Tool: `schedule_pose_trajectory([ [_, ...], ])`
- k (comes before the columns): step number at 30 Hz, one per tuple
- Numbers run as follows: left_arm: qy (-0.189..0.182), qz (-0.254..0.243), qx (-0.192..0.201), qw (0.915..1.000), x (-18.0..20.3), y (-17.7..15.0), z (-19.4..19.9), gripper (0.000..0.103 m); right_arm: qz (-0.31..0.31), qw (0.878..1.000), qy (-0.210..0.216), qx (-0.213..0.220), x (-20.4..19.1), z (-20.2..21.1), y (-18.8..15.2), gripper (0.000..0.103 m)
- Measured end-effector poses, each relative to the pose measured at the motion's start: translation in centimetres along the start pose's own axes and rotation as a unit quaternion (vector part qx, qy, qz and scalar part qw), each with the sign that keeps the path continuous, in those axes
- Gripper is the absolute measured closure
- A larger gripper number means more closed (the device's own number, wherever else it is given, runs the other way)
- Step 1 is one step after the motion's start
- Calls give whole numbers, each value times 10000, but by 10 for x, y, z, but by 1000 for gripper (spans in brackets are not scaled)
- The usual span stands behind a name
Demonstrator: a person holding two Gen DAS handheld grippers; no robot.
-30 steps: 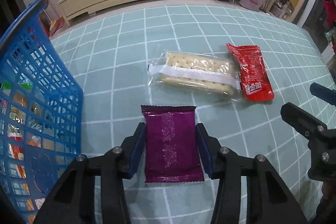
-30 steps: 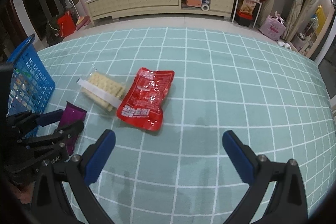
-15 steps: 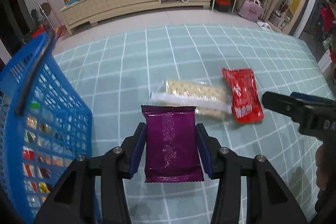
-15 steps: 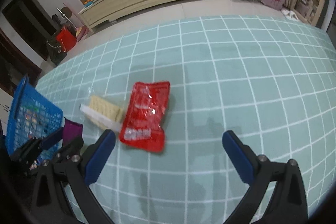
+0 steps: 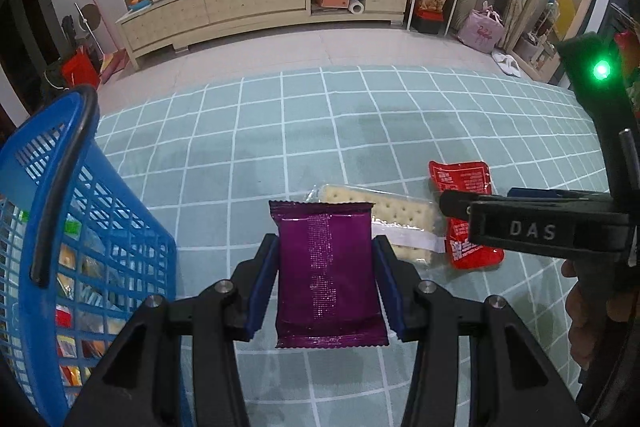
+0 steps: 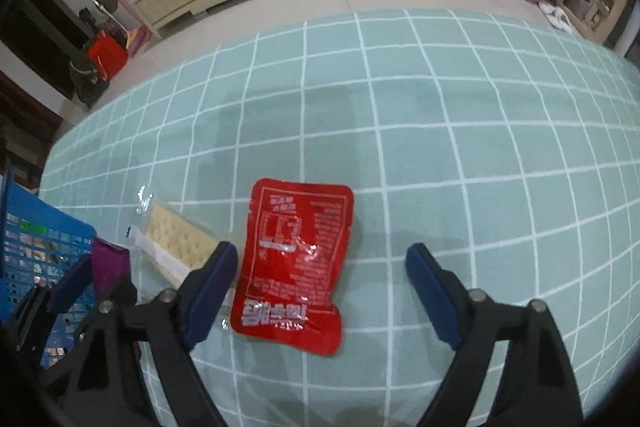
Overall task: Organize snacks
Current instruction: 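Grasp the red sauce pouch with the right gripper while the left gripper holds the purple pack, then carry the purple pack and red pouch over the blue basket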
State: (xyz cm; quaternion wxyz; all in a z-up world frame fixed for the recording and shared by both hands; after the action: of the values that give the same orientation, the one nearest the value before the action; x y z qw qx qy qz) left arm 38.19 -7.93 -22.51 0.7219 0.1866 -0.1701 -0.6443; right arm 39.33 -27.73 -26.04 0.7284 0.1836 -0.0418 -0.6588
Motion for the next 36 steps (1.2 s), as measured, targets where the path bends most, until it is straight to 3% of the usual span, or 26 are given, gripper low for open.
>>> schedule_pose_trajectory([
  [6, -25, 14, 13, 10000, -1, -3, 3, 58, 174, 9995, -259, -77, -8, -3, 1, 25],
  [12, -84, -6, -40, 10000, 2, -6, 2, 58, 390, 9969, -681, -93, -8, -1, -3, 51],
  [16, -148, 10, -64, 9999, 4, -8, 5, 58, 218, 9989, -404, -135, 0, 4, -8, 64],
  [25, -278, -31, 51, 9996, 9, -12, 31, 58, 191, 9995, -266, -26, 5, 32, -26, 76],
  [36, -393, -101, 378, 9985, 7, -19, 85, 58, 270, 9987, -145, 419, -20, 86, -35, 77],
])
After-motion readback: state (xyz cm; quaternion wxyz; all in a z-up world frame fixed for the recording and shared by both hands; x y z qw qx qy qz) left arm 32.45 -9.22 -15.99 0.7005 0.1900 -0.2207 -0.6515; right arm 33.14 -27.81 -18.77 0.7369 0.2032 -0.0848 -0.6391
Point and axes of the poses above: each gripper's, at about its wrist camera, not at the fingertips, and z roughly against the way its jaws point, x to its right, y to its top, the point moved 5 cm from there along -z, roughly the way its jaws point, and after that the axes turned 3 degrees about -x, right-handed, at the moved point
